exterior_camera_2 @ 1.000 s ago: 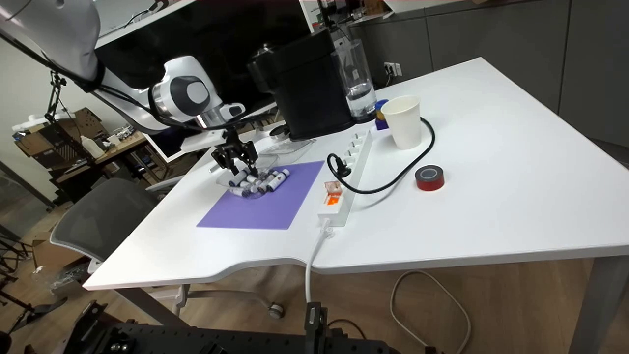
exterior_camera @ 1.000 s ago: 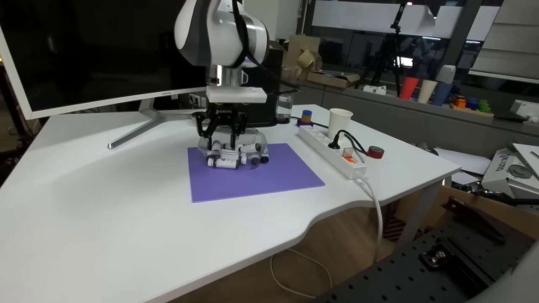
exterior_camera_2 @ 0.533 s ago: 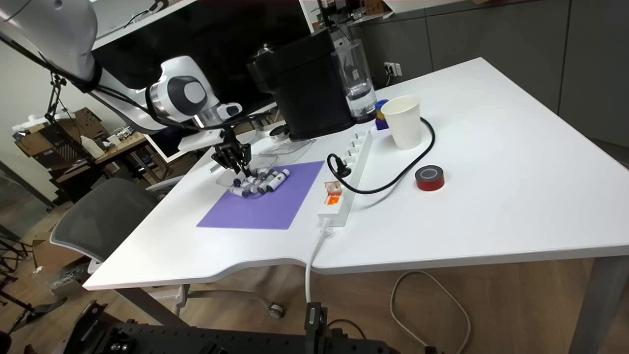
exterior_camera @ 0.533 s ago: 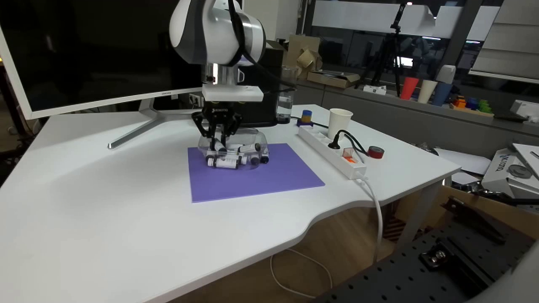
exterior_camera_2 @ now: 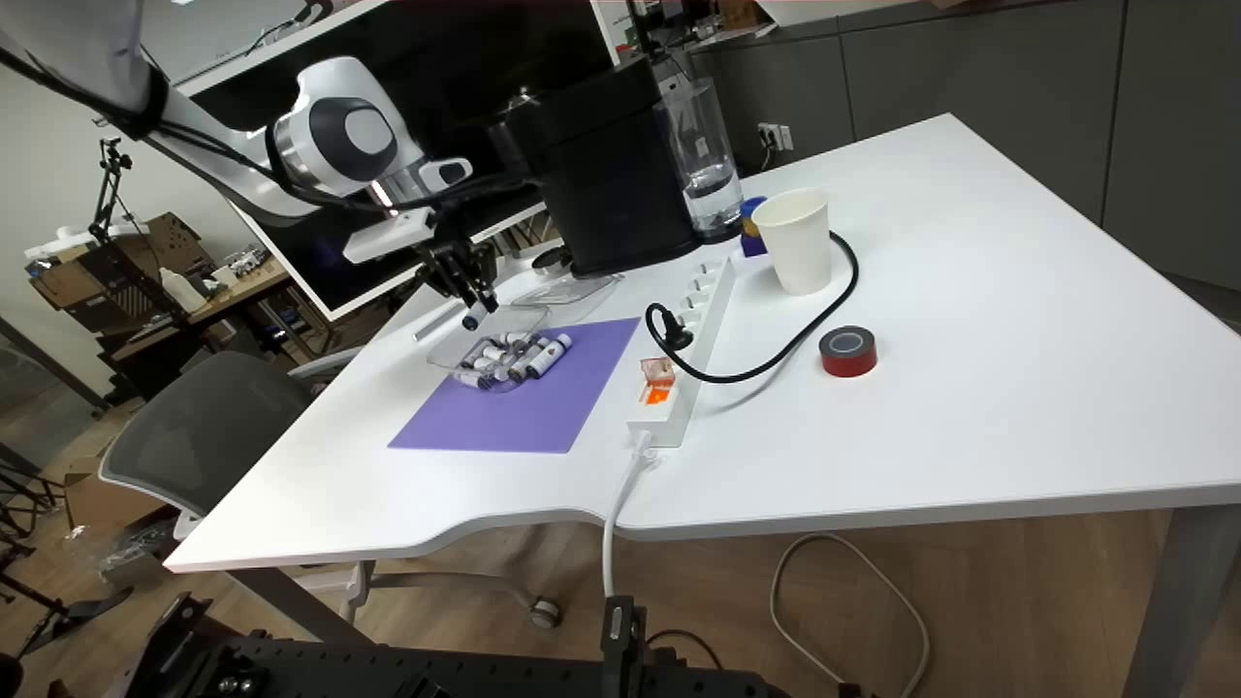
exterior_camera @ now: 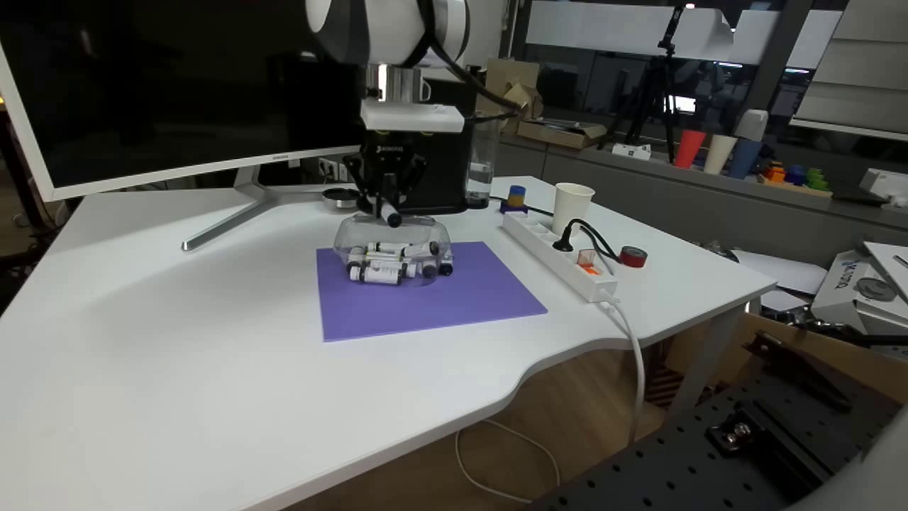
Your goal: Take a bottle out of the box and put it on the mat
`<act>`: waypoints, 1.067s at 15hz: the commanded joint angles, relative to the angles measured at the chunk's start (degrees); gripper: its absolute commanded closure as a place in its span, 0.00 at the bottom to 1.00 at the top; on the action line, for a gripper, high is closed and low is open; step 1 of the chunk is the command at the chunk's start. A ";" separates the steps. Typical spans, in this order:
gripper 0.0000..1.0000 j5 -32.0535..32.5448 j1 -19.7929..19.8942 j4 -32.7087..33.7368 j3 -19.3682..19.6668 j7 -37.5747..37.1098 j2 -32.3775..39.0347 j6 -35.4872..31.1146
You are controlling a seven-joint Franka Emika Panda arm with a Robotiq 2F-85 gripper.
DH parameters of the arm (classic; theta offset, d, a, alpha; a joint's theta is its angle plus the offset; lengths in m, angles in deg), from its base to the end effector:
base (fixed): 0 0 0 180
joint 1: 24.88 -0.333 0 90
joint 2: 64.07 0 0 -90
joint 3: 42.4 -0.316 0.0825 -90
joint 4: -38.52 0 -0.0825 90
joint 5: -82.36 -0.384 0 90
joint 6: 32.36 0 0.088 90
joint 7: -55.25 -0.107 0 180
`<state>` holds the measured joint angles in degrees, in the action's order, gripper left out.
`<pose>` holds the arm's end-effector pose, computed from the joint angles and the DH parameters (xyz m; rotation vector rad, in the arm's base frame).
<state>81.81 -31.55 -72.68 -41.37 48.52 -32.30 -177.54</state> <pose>0.6226 0.0618 0.1979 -3.1404 0.0376 -0.0610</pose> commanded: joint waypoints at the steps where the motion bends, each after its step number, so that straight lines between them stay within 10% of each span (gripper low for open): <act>1: 0.93 2.76 0.41 -5.47 3.04 -2.99 -6.92 0.09; 16: 0.93 -5.74 10.73 -8.23 4.91 -3.75 0.23 -4.63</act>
<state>77.98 -22.30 -81.79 -35.49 45.34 -34.53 -181.74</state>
